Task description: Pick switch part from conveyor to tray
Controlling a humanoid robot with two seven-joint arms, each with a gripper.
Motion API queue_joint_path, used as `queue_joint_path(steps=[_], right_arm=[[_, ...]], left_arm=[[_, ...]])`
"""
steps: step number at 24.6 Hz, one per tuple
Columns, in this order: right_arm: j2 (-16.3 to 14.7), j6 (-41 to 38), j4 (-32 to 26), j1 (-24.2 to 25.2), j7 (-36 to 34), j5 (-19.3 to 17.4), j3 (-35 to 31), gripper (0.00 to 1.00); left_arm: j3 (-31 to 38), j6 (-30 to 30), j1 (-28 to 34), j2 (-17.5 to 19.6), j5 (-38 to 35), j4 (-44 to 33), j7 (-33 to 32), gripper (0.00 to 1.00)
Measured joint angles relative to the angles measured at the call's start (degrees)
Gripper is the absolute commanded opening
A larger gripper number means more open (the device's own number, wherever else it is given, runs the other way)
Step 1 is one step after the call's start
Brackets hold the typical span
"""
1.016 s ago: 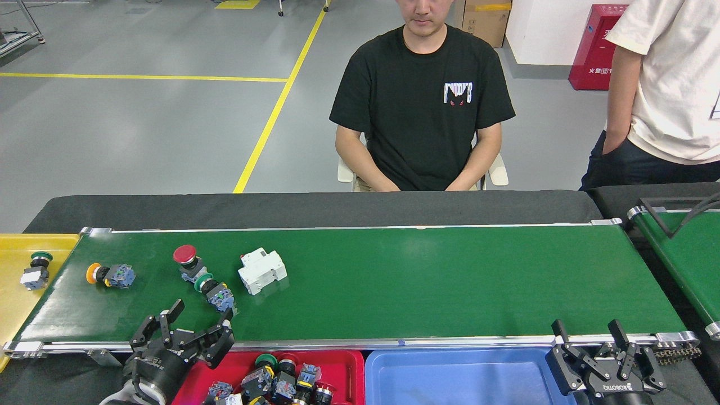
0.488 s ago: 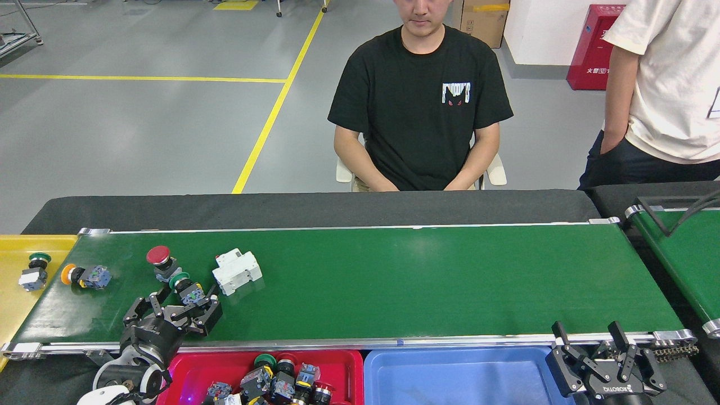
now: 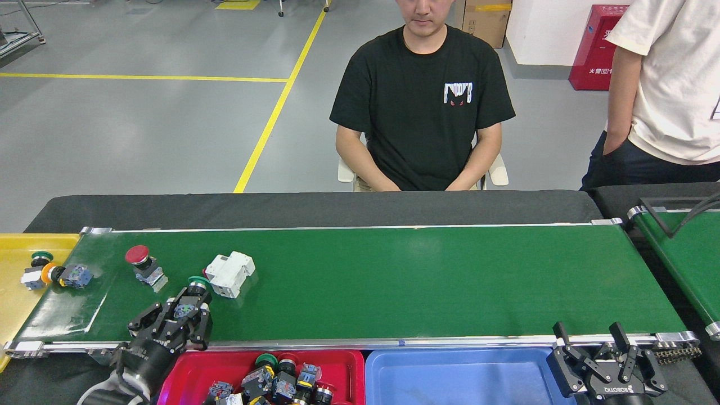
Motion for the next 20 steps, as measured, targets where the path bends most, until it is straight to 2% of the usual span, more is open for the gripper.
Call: queue_joint_path(steps=[1,2,3,4,12,14,16,20], right_arm=[[0.0,0.0,0.0,0.0,0.0,0.0,-0.1,1.00],[0.0,0.0,0.0,0.0,0.0,0.0,-0.2,1.00],[0.0,0.0,-0.1,0.0,0.0,0.0,-0.4,1.00],[0.0,0.0,-0.1,0.0,0.0,0.0,-0.7,1.00],[0.0,0.0,-0.7,0.0,0.0,0.0,-1.0,1.00],[0.0,0.2,-0.7,0.0,0.0,0.0,-1.0,1.00],[0.0,0.3,-0.7,0.0,0.1,0.0,-1.0,1.00],[0.0,0.1,-0.7,0.0,1.6,0.0,-1.0,1.00]], left_arm=[[0.0,-2.5,2.5,0.0,0.9,-2.1,0.0,0.34],[0.0,-4.2,5.0,0.0,1.3,-4.0,0.0,0.51],[0.1,-5.5,6.6,0.0,1.5,-5.1,0.0,0.77],[0.1,-6.1,7.6,-0.1,1.5,-5.7,0.1,0.99],[3.5,-7.6,8.5,-1.5,1.6,-6.6,0.1,1.00],[7.6,-7.8,8.2,-3.9,1.6,-6.6,0.2,1.00],[13.1,-4.8,6.9,-5.8,1.6,-6.5,0.5,1.00],[19.0,3.1,3.9,-5.6,-0.3,-3.9,2.4,1.00]])
